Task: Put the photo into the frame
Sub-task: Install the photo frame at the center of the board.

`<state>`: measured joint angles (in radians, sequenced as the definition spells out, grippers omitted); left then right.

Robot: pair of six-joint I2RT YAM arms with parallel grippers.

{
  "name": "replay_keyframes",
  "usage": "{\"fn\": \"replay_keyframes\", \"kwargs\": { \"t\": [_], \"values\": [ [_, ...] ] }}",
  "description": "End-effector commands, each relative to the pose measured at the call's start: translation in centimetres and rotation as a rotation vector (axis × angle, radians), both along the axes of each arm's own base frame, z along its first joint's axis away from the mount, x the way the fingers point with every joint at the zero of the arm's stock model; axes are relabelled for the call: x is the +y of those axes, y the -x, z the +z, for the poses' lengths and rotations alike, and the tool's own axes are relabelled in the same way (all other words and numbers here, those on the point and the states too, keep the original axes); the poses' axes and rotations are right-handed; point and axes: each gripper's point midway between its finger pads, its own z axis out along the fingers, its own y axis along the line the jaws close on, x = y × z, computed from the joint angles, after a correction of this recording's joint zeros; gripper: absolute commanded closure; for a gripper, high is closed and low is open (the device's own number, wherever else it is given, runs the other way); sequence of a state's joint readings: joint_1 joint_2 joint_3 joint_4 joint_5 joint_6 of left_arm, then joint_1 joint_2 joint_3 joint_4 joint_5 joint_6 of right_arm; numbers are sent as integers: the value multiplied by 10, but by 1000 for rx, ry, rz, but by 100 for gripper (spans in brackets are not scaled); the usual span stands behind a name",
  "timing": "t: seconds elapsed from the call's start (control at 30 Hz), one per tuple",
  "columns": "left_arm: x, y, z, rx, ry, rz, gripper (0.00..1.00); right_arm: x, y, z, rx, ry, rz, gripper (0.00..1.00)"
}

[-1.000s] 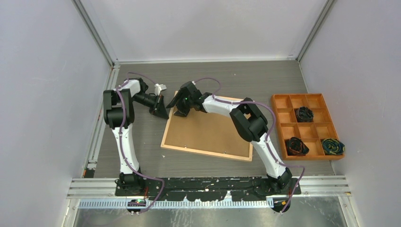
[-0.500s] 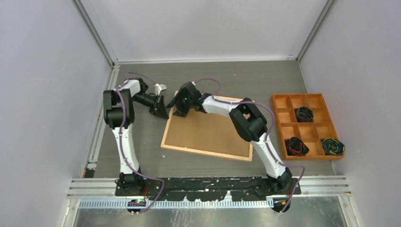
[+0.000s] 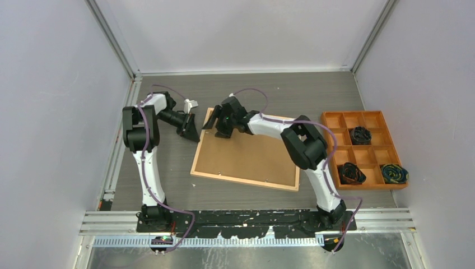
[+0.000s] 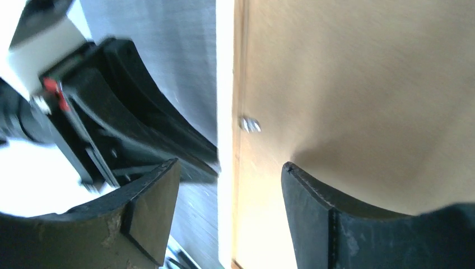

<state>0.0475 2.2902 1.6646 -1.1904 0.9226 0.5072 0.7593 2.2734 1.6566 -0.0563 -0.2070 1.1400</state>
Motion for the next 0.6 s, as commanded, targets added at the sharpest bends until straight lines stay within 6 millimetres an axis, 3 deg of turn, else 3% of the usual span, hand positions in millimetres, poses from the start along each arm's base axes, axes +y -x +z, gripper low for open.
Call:
{"fn": "replay_keyframes", "kwargs": {
  "t": [0.0, 0.03, 0.2, 0.37, 0.43, 0.57],
  "values": [
    [13, 1, 41, -82, -9, -18, 73, -45, 23, 71, -268, 106, 179, 27],
    [16, 3, 47, -93, -7, -13, 70, -57, 36, 82, -296, 128, 216, 26],
    [21, 19, 77, -139, 0, -26, 54, -109, 115, 51, -343, 374, 462, 22],
    [21, 47, 97, -170, -4, -64, 45, -125, 183, 20, -429, 550, 708, 21],
    [22, 59, 102, -192, -19, -82, 44, -125, 201, 13, -484, 599, 781, 21],
    [20, 89, 112, -213, -5, -125, 39, -125, 209, 10, -558, 668, 804, 25]
  ]
}}
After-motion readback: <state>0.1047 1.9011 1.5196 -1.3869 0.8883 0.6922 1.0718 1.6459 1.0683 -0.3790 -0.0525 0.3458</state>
